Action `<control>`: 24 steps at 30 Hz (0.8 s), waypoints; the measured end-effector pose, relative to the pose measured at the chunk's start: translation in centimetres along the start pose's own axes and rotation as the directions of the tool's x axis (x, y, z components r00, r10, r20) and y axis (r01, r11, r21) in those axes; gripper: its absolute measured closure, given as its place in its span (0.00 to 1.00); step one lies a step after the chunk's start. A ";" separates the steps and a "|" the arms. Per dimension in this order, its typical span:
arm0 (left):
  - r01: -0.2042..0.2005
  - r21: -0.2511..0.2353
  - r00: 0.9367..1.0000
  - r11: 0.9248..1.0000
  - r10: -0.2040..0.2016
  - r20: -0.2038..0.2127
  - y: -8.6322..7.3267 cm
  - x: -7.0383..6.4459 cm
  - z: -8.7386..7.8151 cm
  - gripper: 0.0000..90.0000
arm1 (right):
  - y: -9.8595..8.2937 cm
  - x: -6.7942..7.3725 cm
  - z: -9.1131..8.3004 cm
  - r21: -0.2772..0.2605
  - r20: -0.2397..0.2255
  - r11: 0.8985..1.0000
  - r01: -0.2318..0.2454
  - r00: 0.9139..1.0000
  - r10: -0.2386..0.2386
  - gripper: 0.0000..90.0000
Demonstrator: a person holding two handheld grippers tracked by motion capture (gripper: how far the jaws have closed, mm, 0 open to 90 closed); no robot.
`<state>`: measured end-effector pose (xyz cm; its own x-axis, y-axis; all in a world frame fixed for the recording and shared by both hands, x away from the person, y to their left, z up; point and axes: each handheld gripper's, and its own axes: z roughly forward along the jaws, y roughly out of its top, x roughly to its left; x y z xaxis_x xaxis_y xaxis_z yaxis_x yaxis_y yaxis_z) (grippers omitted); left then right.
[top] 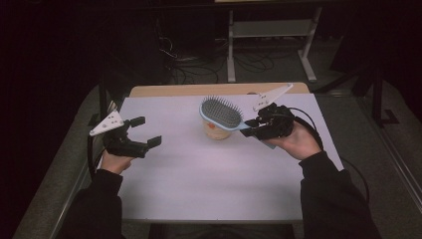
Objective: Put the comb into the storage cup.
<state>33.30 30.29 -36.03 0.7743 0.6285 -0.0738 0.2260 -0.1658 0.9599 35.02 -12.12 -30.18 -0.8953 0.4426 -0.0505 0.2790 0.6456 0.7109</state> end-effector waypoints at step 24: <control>-0.014 0.016 0.996 1.000 0.013 0.084 4.2 -1.4 3.7 0.00 | 3.3 0.1 1.1 -0.037 0.005 0.998 0.045 0.999 -0.045 0.76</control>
<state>35.34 25.94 -32.90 0.8242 0.5601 -0.0837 0.2240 -0.1867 0.9565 36.24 -9.23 -28.60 -0.9051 0.4164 -0.0859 0.2253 0.6411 0.7337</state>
